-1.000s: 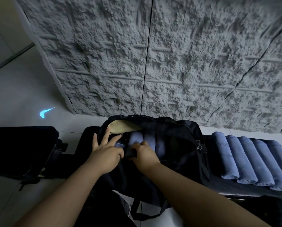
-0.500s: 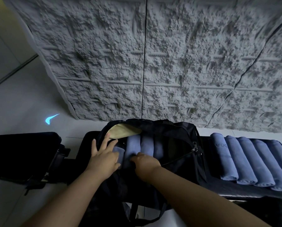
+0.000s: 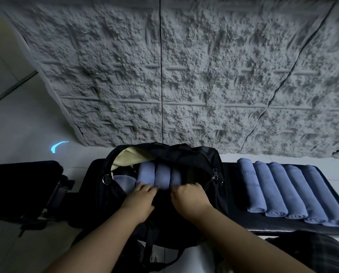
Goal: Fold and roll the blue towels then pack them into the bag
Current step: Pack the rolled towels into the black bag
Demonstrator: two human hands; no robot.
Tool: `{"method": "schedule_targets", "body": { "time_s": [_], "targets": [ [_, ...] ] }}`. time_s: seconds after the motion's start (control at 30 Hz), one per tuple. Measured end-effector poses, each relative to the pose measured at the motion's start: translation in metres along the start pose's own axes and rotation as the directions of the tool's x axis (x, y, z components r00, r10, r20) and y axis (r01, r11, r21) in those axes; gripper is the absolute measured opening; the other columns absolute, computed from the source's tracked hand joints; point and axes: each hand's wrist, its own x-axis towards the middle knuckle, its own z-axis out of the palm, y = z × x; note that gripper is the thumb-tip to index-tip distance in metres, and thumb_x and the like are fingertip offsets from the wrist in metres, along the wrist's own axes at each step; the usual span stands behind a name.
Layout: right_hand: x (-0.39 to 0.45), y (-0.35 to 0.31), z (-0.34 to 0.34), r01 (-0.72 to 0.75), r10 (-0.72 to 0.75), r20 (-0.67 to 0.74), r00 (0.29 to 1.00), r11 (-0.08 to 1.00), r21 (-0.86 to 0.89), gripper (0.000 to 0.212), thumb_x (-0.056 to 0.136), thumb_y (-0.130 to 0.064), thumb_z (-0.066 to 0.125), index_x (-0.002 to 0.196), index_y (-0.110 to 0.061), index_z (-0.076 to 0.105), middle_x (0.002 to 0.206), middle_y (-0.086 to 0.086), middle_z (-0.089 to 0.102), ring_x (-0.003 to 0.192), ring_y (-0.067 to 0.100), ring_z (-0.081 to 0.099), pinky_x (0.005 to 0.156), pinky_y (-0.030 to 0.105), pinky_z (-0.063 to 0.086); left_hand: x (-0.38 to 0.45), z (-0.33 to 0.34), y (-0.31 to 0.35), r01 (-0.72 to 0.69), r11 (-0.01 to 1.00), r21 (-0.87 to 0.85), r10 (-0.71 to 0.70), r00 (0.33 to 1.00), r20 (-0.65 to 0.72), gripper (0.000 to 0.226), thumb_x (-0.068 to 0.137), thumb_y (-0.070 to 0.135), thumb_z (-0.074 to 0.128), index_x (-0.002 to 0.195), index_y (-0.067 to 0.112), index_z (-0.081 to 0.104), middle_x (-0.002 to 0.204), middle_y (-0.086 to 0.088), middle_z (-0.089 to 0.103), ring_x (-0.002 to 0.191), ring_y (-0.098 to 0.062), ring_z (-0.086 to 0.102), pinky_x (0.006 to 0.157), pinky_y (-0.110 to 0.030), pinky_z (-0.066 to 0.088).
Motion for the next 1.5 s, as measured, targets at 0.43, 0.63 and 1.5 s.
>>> {"method": "schedule_targets", "body": {
  "time_s": [0.43,0.63,1.5],
  "targets": [
    [-0.034,0.048,0.001,0.117,-0.069,-0.461,0.885,0.99,0.076,0.019,0.086,-0.035,0.048,0.08,-0.026,0.063,0.071,-0.007,0.057,0.07,0.017,0.052,0.058,0.029,0.037,0.009,-0.031,0.032,0.006,0.998,0.07,-0.014,0.994,0.112,0.033,0.097,0.037,0.042,0.129,0.03,0.047,0.134,0.0,0.045,0.125,-0.028,0.036,0.104,-0.044,0.032],
    [-0.055,0.066,-0.009,0.191,0.045,-0.665,0.745,0.941,0.278,0.013,0.09,-0.02,0.052,0.1,-0.017,0.058,0.096,0.003,0.058,0.084,0.021,0.047,0.077,0.029,0.039,0.007,-0.033,0.088,-0.108,0.991,-0.082,0.075,0.942,-0.328,0.045,0.094,0.028,0.042,0.138,0.033,0.036,0.136,0.008,0.042,0.126,-0.02,0.036,0.105,-0.038,0.029],
    [-0.039,0.163,0.047,-0.784,0.739,0.32,0.593,0.44,0.438,0.056,0.083,-0.023,0.069,0.122,-0.002,0.033,0.123,0.019,0.047,0.111,0.035,0.053,0.093,0.043,0.046,0.016,-0.086,0.084,-0.175,0.882,-0.437,-0.018,0.915,-0.403,0.014,0.092,0.024,0.055,0.103,0.024,0.064,0.154,0.001,0.025,0.145,-0.011,0.005,0.115,-0.033,0.013]
  ]
}}
